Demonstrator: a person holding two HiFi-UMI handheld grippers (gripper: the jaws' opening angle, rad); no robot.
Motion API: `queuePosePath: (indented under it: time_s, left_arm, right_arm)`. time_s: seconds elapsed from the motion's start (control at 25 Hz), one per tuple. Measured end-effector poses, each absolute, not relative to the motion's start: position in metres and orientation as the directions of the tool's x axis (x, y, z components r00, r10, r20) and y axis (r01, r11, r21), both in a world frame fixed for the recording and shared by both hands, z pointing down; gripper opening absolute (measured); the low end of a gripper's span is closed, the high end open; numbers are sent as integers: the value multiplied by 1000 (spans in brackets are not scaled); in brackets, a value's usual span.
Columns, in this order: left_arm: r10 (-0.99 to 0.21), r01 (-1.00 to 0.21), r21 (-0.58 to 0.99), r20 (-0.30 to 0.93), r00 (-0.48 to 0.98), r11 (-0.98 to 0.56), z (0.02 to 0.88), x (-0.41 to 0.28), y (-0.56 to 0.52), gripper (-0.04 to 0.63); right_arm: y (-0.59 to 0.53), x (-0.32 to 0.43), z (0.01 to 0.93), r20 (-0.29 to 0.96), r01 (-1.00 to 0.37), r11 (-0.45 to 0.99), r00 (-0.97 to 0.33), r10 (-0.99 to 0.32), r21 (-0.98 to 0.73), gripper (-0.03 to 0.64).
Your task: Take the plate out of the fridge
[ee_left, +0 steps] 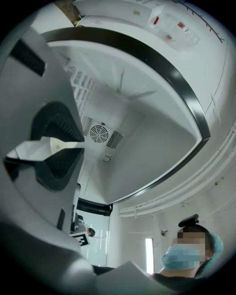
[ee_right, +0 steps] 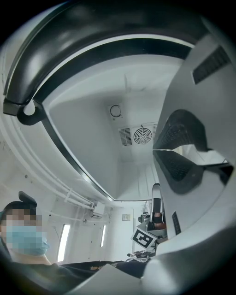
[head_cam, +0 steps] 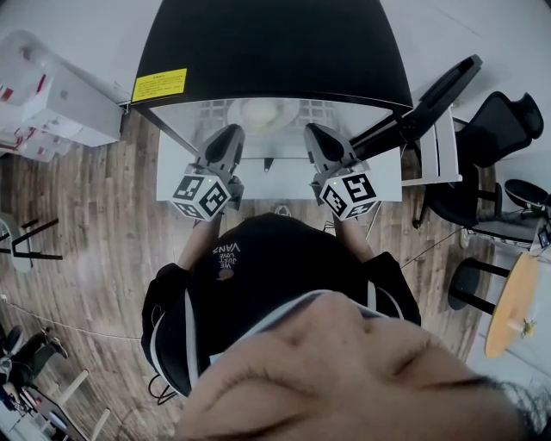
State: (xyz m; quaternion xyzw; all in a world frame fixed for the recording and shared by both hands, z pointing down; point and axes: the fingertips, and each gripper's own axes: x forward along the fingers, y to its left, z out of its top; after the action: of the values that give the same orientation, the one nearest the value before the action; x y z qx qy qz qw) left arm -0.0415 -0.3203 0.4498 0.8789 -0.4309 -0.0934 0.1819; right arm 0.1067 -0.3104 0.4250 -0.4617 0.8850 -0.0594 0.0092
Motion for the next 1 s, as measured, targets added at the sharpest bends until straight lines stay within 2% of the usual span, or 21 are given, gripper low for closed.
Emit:
queuePosePath:
  time_s: [0.6,0.68,0.76,1.0]
  left_arm:
    - [-778,-609,630,12,628,-482,468,-45,-321,23]
    - [-780,-585,664,3,626,-466,467,-48,-322,52]
    - [-782,-553,700,-13,623,-453,466,-50,-323,123]
    - [-800,-484,794,-3,601,-367,474,-54,-326,155]
  right_arm:
    - [-311,102,432,52,-805,578,-588,-807,-132,12]
    - [-311,101,433,55,-803,580,-591,-805,-135,12]
    - [-312,100,435,57,-801,583,-594,-802,-138,12]
    - [-314,99,437,57,-797,586,-598,-799,-148,12]
